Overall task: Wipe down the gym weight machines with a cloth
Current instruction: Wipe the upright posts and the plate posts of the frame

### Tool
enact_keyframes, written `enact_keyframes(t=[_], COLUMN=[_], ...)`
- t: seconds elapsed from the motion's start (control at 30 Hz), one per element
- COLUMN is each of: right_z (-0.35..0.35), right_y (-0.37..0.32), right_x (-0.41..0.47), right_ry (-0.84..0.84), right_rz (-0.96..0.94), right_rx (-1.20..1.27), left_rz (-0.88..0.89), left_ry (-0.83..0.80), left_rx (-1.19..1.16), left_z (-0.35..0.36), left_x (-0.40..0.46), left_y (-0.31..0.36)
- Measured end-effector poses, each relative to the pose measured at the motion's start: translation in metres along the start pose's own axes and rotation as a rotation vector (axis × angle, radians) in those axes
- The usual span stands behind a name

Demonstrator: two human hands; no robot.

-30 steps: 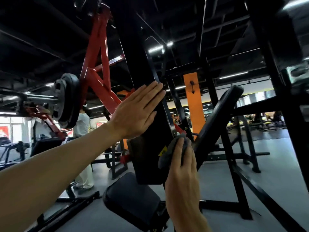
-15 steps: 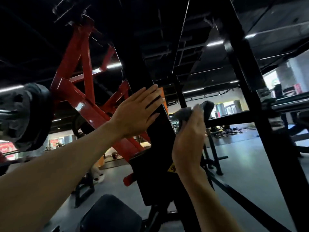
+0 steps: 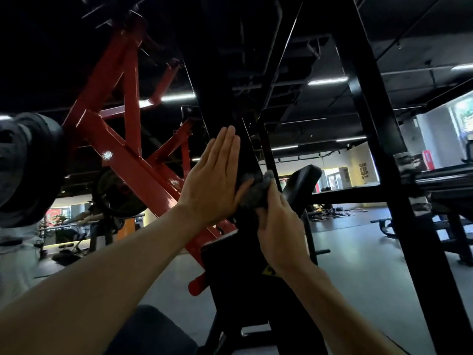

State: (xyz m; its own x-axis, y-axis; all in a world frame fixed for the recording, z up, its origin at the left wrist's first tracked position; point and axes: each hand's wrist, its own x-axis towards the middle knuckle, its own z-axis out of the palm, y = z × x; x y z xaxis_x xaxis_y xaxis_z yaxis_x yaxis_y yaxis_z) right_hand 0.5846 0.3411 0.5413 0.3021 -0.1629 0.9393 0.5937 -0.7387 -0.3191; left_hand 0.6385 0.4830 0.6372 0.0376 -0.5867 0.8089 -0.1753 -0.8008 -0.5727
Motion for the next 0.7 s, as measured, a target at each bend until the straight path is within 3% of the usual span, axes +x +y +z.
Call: enact_keyframes(t=[0.17,0.27,0.47,0.7], right_z=[-0.011,-0.017,-0.029,-0.026], right_y=[-0.003,-0.005,0.012,0.029], right_x=[0.092,0.095,0.055,0.029], right_ry=[-0.250,-0.349,-0.378,-0.396], right_rz=[0.030,0.015,-0.036,-0.034], right_rx=[0.360,0.506,0.499,0.530], left_rz=[0.071,0.040,-0.208,-0.208], left_ry=[-0.027,-0.064,-0.169,-0.269], left_rx=[0.004,-0.020,-0.305,-0.258], left_z=[-0.011,-0.020,-0.042,-0.049], left_x=[0.001,0.004,0.008,0.005], left_y=[-0.014,-0.011,0.009,0.013])
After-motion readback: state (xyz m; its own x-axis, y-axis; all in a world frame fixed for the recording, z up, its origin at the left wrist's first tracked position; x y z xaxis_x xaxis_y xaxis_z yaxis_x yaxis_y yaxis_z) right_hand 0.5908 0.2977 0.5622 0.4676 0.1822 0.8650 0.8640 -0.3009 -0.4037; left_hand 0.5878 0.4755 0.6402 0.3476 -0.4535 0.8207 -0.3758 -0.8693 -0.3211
